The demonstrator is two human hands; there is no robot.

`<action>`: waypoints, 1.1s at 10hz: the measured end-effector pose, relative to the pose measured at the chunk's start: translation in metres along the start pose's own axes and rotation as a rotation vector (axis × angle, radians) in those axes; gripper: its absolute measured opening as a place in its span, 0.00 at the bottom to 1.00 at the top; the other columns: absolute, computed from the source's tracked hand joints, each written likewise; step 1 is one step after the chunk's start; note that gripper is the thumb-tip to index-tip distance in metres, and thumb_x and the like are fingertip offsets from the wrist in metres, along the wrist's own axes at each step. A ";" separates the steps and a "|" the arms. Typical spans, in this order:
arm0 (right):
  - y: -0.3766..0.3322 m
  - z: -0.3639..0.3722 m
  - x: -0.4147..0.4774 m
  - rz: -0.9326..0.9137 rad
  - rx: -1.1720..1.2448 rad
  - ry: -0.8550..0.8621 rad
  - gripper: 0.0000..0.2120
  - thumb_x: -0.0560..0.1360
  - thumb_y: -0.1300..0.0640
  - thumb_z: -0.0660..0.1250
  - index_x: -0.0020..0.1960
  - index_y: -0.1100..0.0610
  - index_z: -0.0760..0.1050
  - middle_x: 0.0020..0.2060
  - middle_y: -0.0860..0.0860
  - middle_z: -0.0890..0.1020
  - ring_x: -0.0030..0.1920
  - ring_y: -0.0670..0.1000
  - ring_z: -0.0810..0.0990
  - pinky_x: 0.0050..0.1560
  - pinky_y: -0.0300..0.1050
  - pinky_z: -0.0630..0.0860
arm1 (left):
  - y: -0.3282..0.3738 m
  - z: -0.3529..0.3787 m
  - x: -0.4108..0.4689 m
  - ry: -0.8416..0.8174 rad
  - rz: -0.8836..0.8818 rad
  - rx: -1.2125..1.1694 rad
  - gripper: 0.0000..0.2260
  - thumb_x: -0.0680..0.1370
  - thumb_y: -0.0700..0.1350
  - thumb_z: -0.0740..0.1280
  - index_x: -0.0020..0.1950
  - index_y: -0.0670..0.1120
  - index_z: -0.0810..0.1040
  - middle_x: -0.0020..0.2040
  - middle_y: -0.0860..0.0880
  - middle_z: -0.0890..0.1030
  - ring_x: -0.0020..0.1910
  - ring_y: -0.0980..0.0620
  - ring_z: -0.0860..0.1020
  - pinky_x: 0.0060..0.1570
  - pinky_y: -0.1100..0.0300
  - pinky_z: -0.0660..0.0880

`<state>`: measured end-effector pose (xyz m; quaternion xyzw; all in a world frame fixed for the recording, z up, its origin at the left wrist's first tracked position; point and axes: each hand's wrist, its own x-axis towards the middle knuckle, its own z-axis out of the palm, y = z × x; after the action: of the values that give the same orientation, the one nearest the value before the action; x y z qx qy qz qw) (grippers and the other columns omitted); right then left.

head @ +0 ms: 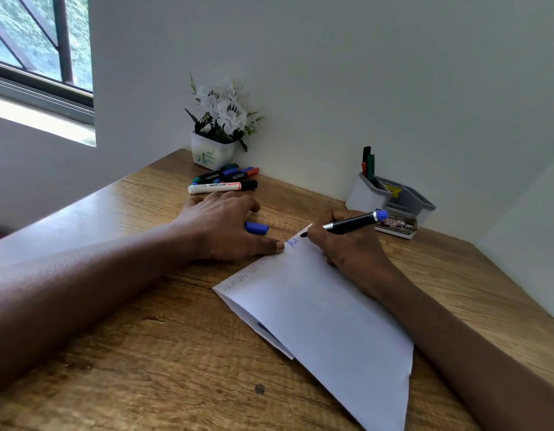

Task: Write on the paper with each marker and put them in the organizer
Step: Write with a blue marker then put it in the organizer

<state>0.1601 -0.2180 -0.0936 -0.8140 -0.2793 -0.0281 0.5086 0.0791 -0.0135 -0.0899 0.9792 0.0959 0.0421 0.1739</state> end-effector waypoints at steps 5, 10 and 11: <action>0.003 -0.001 0.001 -0.008 -0.048 -0.037 0.08 0.70 0.63 0.75 0.35 0.60 0.77 0.25 0.46 0.77 0.25 0.43 0.72 0.28 0.38 0.69 | 0.000 -0.001 -0.002 0.005 0.006 0.002 0.39 0.69 0.77 0.63 0.75 0.58 0.68 0.78 0.52 0.67 0.78 0.48 0.63 0.75 0.42 0.57; 0.007 0.000 0.004 0.039 -0.062 0.055 0.12 0.71 0.59 0.75 0.40 0.67 0.77 0.24 0.51 0.77 0.24 0.48 0.72 0.28 0.41 0.70 | 0.000 -0.002 -0.002 -0.002 0.007 0.010 0.38 0.69 0.76 0.63 0.74 0.58 0.68 0.77 0.52 0.68 0.77 0.48 0.64 0.74 0.42 0.59; 0.007 0.000 0.004 0.036 -0.093 0.055 0.11 0.71 0.59 0.75 0.41 0.67 0.78 0.25 0.51 0.77 0.25 0.48 0.72 0.29 0.42 0.70 | 0.001 -0.002 -0.002 -0.004 0.007 0.013 0.38 0.70 0.76 0.64 0.74 0.57 0.68 0.77 0.52 0.68 0.77 0.48 0.64 0.74 0.42 0.59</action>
<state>0.1665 -0.2182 -0.0978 -0.8405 -0.2490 -0.0544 0.4781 0.0771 -0.0142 -0.0878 0.9807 0.0924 0.0401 0.1677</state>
